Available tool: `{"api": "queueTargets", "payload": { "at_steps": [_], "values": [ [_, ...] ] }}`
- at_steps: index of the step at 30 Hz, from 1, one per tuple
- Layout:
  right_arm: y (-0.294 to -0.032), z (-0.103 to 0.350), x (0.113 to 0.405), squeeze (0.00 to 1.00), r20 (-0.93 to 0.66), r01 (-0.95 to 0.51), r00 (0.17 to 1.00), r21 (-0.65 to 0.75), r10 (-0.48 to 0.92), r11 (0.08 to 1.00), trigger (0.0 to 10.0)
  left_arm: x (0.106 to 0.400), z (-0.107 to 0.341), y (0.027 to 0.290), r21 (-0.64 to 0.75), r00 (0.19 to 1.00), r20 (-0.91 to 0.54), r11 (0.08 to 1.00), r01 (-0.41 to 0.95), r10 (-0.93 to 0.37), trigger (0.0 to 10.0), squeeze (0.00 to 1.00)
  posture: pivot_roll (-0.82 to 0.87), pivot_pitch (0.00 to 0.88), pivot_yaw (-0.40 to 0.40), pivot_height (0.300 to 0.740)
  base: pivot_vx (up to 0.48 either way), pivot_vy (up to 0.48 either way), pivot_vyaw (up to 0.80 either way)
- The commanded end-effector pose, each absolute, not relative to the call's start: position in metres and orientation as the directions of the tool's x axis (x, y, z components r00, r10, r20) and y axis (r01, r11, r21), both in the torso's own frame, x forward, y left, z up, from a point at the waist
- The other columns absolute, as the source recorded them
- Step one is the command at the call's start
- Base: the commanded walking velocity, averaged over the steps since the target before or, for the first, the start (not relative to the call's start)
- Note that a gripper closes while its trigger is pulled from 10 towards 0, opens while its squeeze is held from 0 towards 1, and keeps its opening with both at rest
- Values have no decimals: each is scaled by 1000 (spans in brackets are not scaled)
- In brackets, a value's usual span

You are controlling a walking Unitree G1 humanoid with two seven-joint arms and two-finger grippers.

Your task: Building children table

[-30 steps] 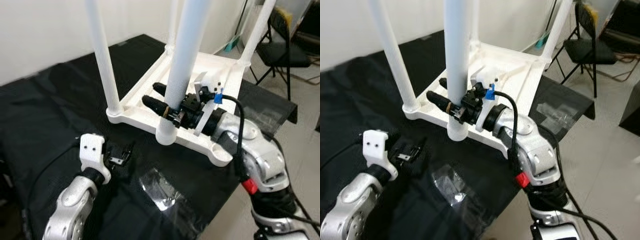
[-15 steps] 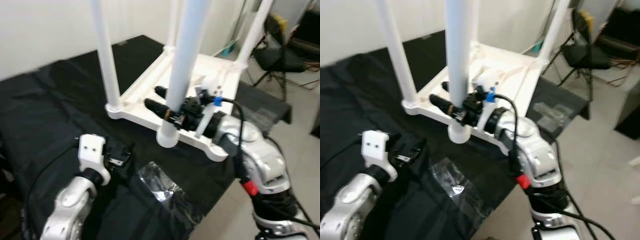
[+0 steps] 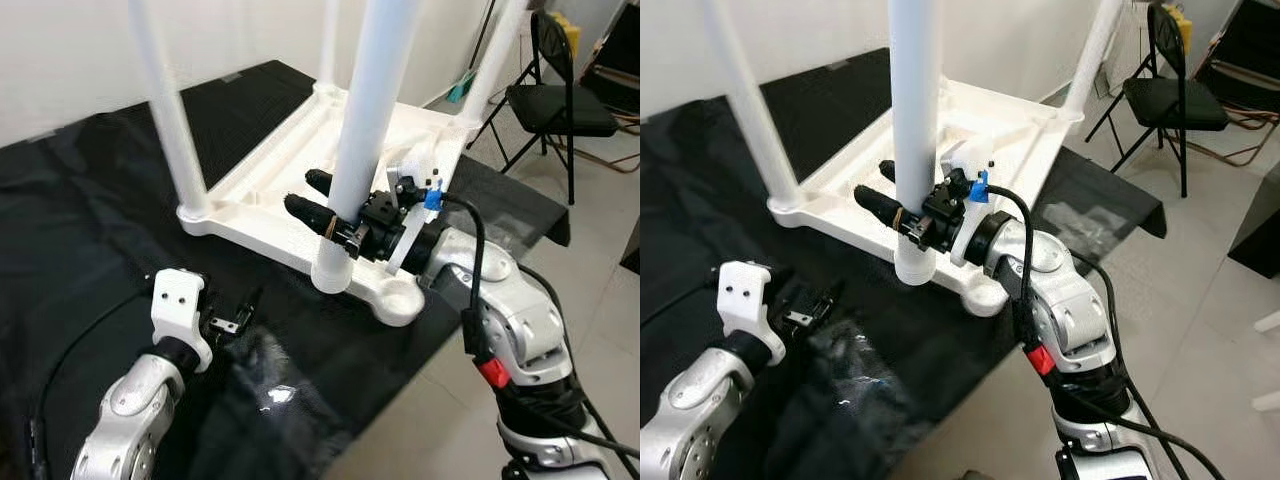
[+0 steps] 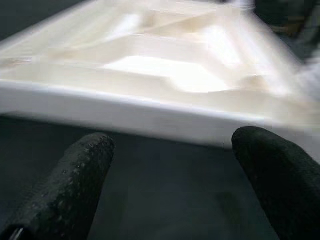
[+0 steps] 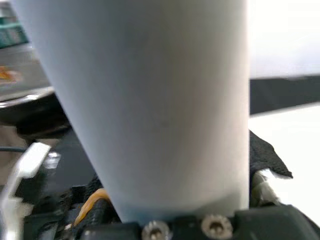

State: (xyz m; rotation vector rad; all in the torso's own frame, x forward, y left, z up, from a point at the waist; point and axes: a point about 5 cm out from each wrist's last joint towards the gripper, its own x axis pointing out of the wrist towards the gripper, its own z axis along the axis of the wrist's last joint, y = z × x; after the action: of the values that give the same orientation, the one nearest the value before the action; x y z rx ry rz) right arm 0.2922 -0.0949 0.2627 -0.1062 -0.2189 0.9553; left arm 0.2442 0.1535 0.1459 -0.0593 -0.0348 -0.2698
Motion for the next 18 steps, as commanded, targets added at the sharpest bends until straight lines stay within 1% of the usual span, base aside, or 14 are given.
{"api": "queueTargets", "payload": {
  "at_steps": [1, 10, 15, 18],
  "values": [
    [-90, 265, 289, 0, 143, -809, 536, -195, 832, 554, 10000, 244, 147, 157, -47, 968, 51, 967, 250, -248, 10000, 0, -46, 133, -30, 740, 0, 0, 0],
    [-90, 270, 291, 0, 146, -813, 523, -212, 840, 543, 10000, 245, 146, 160, -44, 975, 44, 975, 220, -218, 10000, 0, -46, 129, -31, 740, 0, 0, 0],
    [-88, 270, 292, 0, 140, -829, 498, -216, 856, 517, 10000, 248, 147, 163, -59, 980, 62, 980, 192, -188, 10000, 0, -46, 129, -32, 740, 0, 0, 0],
    [-94, 268, 295, 0, 129, -845, 465, -229, 876, 483, 10000, 249, 151, 165, -89, 981, 92, 980, 176, -168, 10000, 0, -47, 131, -33, 740, 0, 0, 0]
  ]
}}
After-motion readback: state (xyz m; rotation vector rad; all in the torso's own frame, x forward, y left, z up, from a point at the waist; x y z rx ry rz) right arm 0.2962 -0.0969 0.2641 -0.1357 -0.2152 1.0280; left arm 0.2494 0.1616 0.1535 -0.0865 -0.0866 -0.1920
